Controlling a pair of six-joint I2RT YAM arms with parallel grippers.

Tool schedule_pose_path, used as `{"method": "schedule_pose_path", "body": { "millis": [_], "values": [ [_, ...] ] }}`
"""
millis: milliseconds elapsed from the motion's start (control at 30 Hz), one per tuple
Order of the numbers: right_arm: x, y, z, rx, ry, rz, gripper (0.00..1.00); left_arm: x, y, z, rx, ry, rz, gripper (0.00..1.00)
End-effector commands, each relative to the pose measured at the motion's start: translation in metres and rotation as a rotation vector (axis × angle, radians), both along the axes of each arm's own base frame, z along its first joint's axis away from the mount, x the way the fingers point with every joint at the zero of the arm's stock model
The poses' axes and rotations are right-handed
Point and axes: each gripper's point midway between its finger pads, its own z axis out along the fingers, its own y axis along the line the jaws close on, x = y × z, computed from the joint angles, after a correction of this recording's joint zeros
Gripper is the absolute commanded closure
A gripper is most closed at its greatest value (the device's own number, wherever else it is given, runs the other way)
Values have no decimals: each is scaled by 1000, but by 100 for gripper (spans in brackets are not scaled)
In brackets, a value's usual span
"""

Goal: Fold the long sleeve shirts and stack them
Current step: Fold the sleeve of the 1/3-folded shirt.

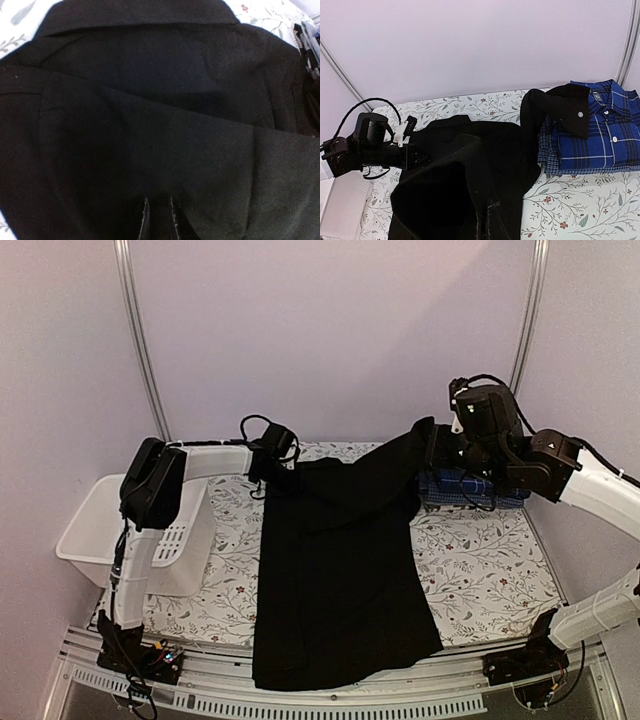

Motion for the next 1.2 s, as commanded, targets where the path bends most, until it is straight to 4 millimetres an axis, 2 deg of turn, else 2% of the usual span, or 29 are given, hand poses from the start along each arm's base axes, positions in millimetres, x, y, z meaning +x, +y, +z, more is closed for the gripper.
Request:
{"method": "schedule_pose_path", "body": {
  "millis": [0, 200, 467, 600, 700, 767, 833, 1000, 1100, 1167],
  "values": [
    [-7, 7, -9, 22, 22, 35, 100, 7, 1, -15, -1, 21, -10, 87],
    [-16, 34, -32, 21, 72, 125, 100, 13, 0, -33, -6, 41, -4, 86],
    [-21, 72, -63, 26, 150, 267, 100, 34, 12, -59, -10, 86, 20, 86],
    [-20, 87, -80, 8, 192, 310, 100, 46, 17, -65, -12, 95, 16, 86],
    [-16, 90, -78, -1, 188, 306, 100, 54, 18, -62, -28, 89, 4, 85],
    [-11, 92, -74, -14, 180, 295, 99, 58, 14, -49, -49, 73, -17, 84],
    [-6, 96, -71, -20, 166, 296, 98, 61, 12, -27, -66, 36, -33, 80],
    [8, 114, -75, -66, 156, 319, 99, 62, 3, 51, -133, -78, -93, 68],
    [18, 111, -71, -86, 133, 291, 99, 55, 0, 79, -164, -103, -121, 67],
    [28, 99, -65, -93, 116, 253, 98, 48, -1, 90, -184, -101, -131, 68]
  ]
}}
